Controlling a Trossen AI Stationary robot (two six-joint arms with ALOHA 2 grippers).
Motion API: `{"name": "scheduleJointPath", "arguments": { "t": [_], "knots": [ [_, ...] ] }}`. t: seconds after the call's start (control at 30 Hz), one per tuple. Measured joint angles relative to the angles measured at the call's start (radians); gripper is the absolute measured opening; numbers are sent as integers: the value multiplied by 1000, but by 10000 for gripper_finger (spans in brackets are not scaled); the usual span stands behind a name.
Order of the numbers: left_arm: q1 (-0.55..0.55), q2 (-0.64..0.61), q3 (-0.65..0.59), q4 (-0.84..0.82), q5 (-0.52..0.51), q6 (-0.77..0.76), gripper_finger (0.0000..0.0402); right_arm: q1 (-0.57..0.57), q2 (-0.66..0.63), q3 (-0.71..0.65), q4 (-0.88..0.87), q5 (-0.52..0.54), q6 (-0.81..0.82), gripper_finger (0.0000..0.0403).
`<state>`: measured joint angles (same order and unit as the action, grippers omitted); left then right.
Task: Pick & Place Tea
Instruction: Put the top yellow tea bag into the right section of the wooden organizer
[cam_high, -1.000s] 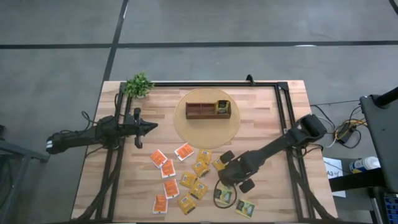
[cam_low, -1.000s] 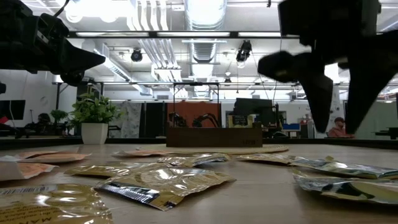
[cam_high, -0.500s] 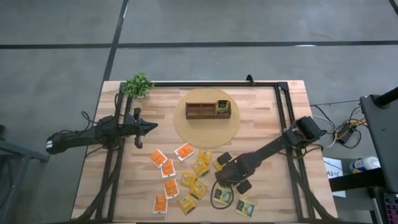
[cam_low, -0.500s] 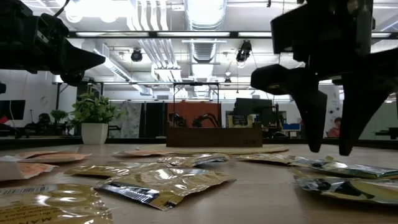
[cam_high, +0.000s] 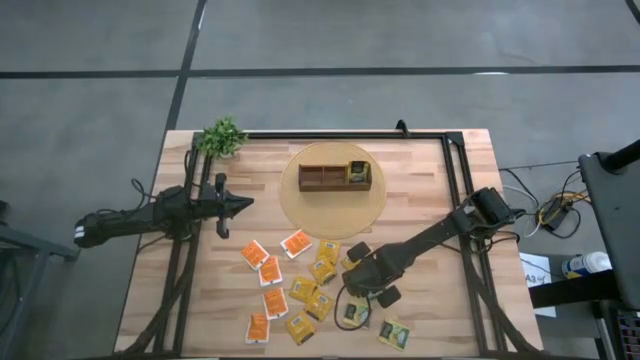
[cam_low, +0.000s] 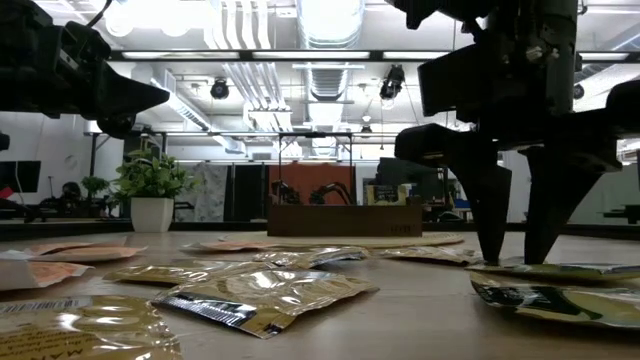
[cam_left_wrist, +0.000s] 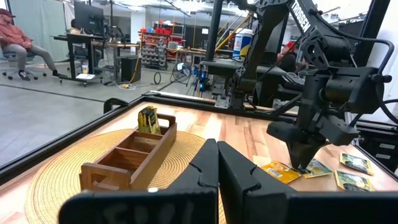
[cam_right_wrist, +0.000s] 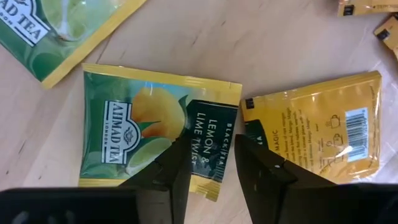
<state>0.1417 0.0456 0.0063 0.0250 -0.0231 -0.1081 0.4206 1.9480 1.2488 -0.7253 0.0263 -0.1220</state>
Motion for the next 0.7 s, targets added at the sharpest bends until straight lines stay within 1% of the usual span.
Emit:
{"name": "scheduleJointPath", "arguments": {
  "t": [0.23, 0.33, 0.5, 0.57, 0.7],
  "knots": [
    [0, 0, 0, 0, 0, 0, 0, -3, 7, 0, 3, -23, -13, 117],
    [0, 0, 0, 0, 0, 0, 0, -4, 8, 0, 3, -36, -12, 94],
    [0, 0, 0, 0, 0, 0, 0, -8, 8, 0, 3, -38, -11, 24],
    [0, 0, 0, 0, 0, 0, 0, -9, 8, 0, 2, -36, -12, 14],
    [0, 0, 0, 0, 0, 0, 0, -11, 0, 5, -17, -16, -8, 9]
  ]
}}
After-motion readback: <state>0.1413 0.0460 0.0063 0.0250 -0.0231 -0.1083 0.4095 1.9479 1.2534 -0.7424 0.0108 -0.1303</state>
